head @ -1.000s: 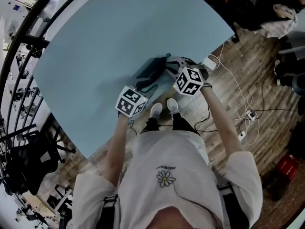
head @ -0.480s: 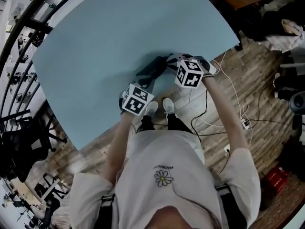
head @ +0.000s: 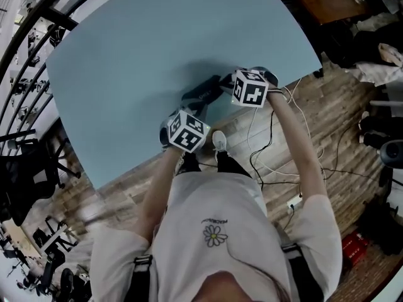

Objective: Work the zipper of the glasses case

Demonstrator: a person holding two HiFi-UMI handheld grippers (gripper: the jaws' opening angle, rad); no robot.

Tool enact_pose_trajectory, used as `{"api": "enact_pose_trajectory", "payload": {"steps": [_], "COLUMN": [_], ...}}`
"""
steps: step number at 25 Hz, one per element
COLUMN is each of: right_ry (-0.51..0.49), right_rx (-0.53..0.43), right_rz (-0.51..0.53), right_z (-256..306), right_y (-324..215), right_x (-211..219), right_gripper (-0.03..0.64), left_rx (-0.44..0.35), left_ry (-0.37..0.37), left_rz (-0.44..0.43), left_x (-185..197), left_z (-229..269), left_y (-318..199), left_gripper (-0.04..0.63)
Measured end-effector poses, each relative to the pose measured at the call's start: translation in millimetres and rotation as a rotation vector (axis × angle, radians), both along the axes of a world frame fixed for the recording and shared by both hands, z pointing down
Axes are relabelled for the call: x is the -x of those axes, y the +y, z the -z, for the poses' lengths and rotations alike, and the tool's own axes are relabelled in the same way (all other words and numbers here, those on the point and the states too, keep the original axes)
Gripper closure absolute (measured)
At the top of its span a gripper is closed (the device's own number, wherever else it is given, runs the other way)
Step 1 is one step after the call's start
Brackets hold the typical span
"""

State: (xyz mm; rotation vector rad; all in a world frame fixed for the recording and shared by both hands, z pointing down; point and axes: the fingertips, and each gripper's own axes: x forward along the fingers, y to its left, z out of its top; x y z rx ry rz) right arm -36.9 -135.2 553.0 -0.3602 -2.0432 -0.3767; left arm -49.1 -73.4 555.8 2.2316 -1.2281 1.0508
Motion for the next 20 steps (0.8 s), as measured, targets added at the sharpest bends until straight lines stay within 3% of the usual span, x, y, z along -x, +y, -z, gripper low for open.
{"api": "enact_pose_trajectory", "payload": {"steps": [11,17,20], "right_ry": [-0.032,-0.101,-0.140], "right_rx": [0.082,0.149,0.186], "right_rz": [-0.039,-0.049,-0.060], "right_z": [2,3,1], "right_y": [35,61,73], "right_x": [12,35,56], "right_gripper": [0.611,0.609,0.610], "left_rx": [-0.004,-0.047,-0.089], "left_ry": [-0.110,-0.190,-0.185], "left_rz": [0.082,0.079,0.059], "left_x": [50,81,91], "left_z": [-3,-4,-3], "left_y": [-9,-33,-51], "left_gripper": [0.580,0.580,0.580]}}
